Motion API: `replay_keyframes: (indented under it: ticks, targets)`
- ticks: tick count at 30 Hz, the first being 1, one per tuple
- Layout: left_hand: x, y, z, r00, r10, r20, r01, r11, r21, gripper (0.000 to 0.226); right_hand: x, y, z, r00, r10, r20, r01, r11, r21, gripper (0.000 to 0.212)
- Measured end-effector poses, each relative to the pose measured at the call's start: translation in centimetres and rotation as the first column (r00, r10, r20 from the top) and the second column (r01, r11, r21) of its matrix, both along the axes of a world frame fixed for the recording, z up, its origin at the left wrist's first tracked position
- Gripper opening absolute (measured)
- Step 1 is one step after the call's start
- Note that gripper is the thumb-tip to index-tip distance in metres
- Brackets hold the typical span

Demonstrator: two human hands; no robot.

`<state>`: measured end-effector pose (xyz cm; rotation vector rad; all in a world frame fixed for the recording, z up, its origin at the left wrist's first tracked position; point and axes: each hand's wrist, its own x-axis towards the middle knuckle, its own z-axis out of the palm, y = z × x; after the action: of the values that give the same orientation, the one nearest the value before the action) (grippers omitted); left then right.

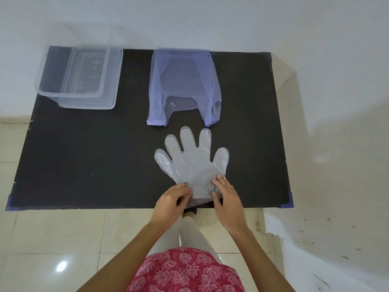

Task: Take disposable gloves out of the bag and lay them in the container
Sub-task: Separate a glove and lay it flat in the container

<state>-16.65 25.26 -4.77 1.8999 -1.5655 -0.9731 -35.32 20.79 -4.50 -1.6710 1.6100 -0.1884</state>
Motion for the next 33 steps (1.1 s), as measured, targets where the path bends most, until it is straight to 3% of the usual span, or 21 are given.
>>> replay_keyframes:
  ticks: [4, 7, 11, 15, 20, 25, 33]
  targets:
    - [-0.4, -1.3, 1.8, 0.996, 0.081, -0.044, -0.079, 0.996, 0.035, 0.015, -0.6, -0.2, 0.4, 0.991, -0.106, 0.088, 0.108, 0.994, -0.023, 0.039]
    - [-0.6, -2.1, 2.7, 0.982, 0.164, -0.089, -0.164, 0.986, 0.013, 0.014, -0.8, -0.7, 0.7, 0.993, 0.041, 0.108, -0.017, 0.978, -0.209, 0.039]
    - [-0.5, -2.9, 3.7, 0.968, 0.218, -0.126, -0.216, 0.976, 0.026, 0.015, -0.4, -1.7, 1.3, 0.983, 0.181, 0.035, -0.164, 0.946, -0.281, 0.047]
    - [0.1, -3.4, 5.1, 0.954, 0.259, -0.149, -0.258, 0.966, 0.027, 0.013, -0.5, -3.1, 1.6, 0.997, 0.001, 0.075, 0.023, 0.951, -0.307, 0.021]
    - [0.9, -3.6, 6.6, 0.926, 0.373, -0.056, -0.372, 0.928, 0.020, 0.013, 0.5, -5.3, 3.6, 0.990, -0.105, 0.091, 0.124, 0.960, -0.251, 0.014]
    - [1.3, -3.5, 8.3, 0.831, 0.530, -0.168, -0.519, 0.848, 0.109, 0.014, 1.8, -7.0, 6.3, 0.983, -0.088, 0.163, 0.119, 0.974, -0.194, 0.017]
    - [1.6, -2.9, 11.2, 0.570, 0.664, -0.484, -0.603, 0.738, 0.303, 0.013, 4.0, -8.8, 8.9, 0.970, -0.080, 0.231, 0.118, 0.981, -0.156, 0.017]
